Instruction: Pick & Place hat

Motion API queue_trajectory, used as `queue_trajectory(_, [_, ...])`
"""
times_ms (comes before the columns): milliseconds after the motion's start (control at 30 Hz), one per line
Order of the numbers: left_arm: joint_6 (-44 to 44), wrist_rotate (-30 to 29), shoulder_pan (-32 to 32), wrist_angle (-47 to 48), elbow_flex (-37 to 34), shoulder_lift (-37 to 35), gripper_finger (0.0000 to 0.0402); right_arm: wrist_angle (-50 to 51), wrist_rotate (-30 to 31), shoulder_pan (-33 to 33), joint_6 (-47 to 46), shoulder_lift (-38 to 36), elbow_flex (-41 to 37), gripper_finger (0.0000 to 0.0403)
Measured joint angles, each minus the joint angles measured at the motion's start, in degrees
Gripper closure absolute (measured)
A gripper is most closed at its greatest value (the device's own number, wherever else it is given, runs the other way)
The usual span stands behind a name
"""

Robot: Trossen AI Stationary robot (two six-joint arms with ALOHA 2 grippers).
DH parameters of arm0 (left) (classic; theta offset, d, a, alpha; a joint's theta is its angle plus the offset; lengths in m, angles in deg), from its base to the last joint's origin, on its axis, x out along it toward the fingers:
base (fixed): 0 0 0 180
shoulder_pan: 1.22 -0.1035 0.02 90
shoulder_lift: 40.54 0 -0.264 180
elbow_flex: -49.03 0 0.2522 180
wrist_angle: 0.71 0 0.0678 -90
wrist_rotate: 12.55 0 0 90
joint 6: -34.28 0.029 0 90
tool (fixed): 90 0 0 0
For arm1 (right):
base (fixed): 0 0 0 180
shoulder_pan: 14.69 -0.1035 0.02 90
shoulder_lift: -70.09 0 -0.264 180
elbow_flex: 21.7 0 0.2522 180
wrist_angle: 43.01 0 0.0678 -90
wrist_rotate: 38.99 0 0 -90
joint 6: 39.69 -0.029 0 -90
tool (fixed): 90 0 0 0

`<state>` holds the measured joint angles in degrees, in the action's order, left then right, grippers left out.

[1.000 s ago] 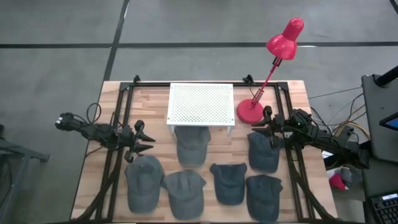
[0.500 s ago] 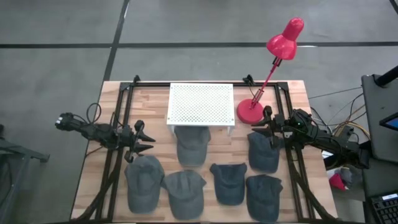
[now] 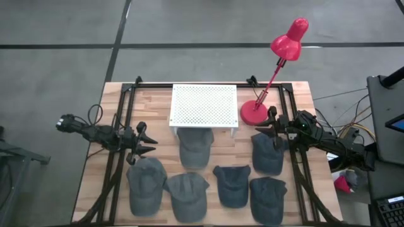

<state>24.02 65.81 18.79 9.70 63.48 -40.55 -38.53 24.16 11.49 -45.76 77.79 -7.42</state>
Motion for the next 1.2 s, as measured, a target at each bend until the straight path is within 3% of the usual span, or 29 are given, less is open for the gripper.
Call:
queue_trajectory(433, [-3.6,-0.4,0.0,0.0,0.0,0.0,0.0273,0.0,0.0,0.0,-31.9,0.0,0.0,0.032])
queue_trajectory(900, [-16.8,-0.2,0.0,-0.1,0.0,0.0,0.0273,-0.4,-0.1,0.0,-42.4,0.0,0.0,0.033])
queue_trajectory(1067, [-16.9,-0.2,0.0,0.0,0.0,0.0,0.0273,-6.3,-2.6,-0.1,-43.7,0.0,0.2,0.0329])
queue_trajectory(1200, [-15.5,-0.2,0.0,-0.1,0.0,0.0,0.0273,-6.9,-5.9,-1.3,-42.9,0.1,6.1,0.0334])
